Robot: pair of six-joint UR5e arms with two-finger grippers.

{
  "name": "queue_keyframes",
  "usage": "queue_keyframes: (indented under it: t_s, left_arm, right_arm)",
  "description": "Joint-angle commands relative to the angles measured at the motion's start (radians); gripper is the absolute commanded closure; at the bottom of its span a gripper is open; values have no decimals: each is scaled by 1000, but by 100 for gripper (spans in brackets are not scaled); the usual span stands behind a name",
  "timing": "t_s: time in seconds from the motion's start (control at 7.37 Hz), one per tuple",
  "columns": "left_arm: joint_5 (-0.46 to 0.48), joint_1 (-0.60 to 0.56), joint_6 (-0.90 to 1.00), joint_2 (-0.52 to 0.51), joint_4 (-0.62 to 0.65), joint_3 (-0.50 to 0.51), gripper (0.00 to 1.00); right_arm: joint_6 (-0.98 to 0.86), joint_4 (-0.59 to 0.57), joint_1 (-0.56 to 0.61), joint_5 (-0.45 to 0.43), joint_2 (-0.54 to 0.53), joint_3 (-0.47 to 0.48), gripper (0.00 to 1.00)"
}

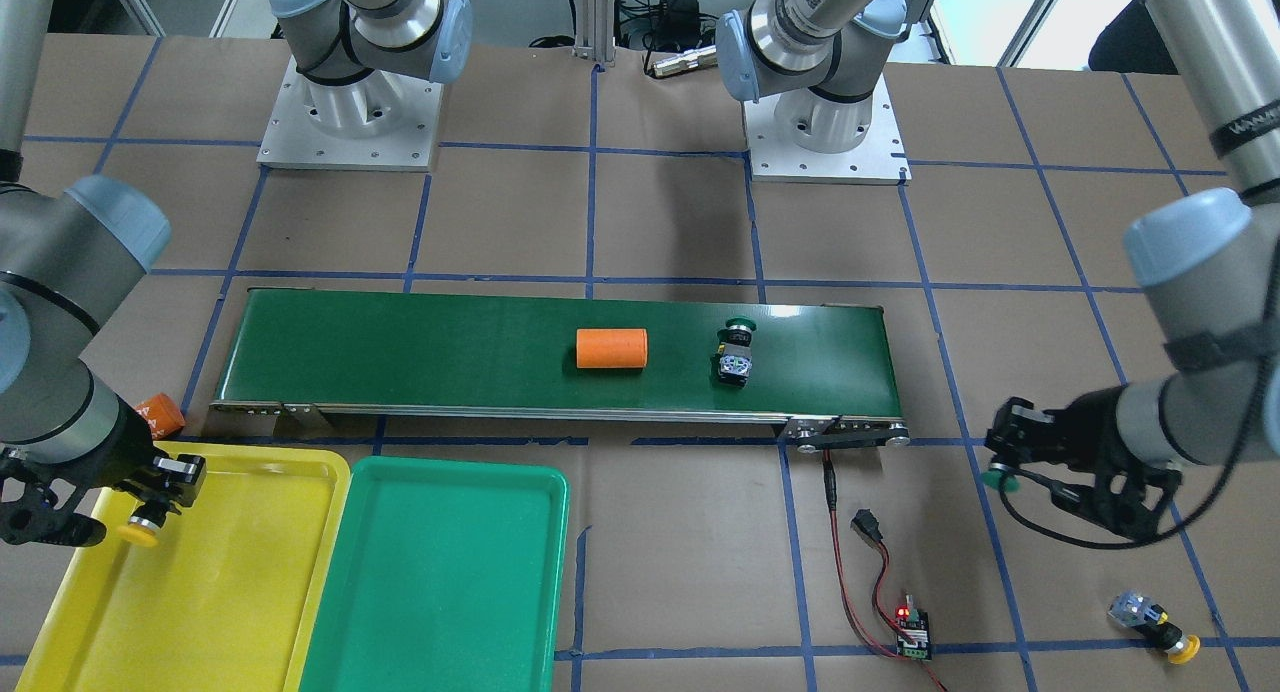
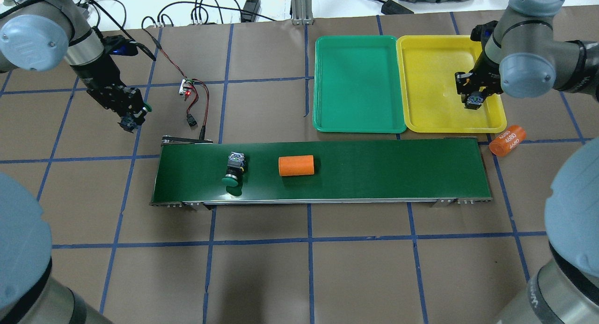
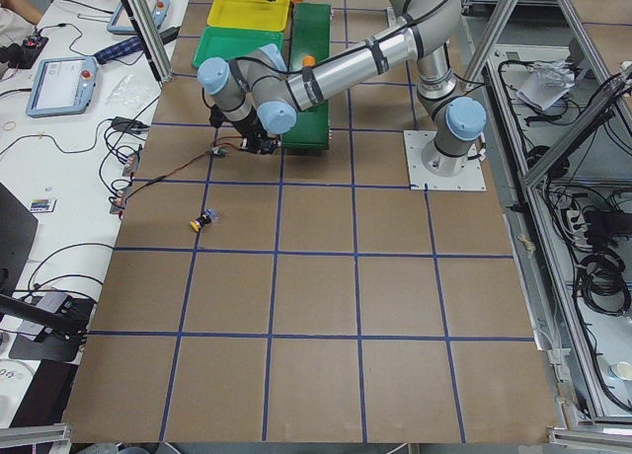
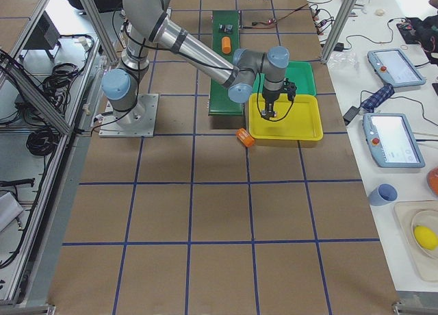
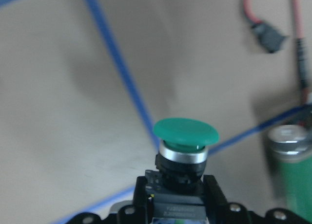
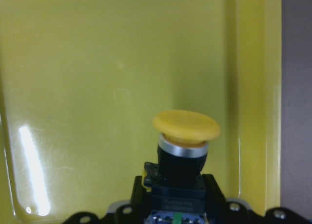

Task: Sort buttons by color to trays
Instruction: 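Place green button on belt with left gripper while right gripper releases and rises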

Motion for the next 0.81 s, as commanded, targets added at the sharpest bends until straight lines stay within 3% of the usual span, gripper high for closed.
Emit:
queue_keyframes:
  t_s: [0.0,0.14,0.41,0.54,0.68]
  left_arm:
    - [7,-111,-236,137,58,-175,100]
    - [11,-160,-343,162,161,-232,100]
    - [11,-215,-416,164,249,-292,100]
    - [11,-215,-412,167,267,-327,100]
    - [13,-215,-421,165,315,-336,75]
  right_arm:
    - [-15,-53,-3,-3,34,3,13]
    - [-14,-50,-5,0,32,8,3]
    - [-12,-18,-6,-6,12,12,0]
    - [-12,70,-6,-1,-48,12,0]
    - [-3,249,-6,5,-166,14,0]
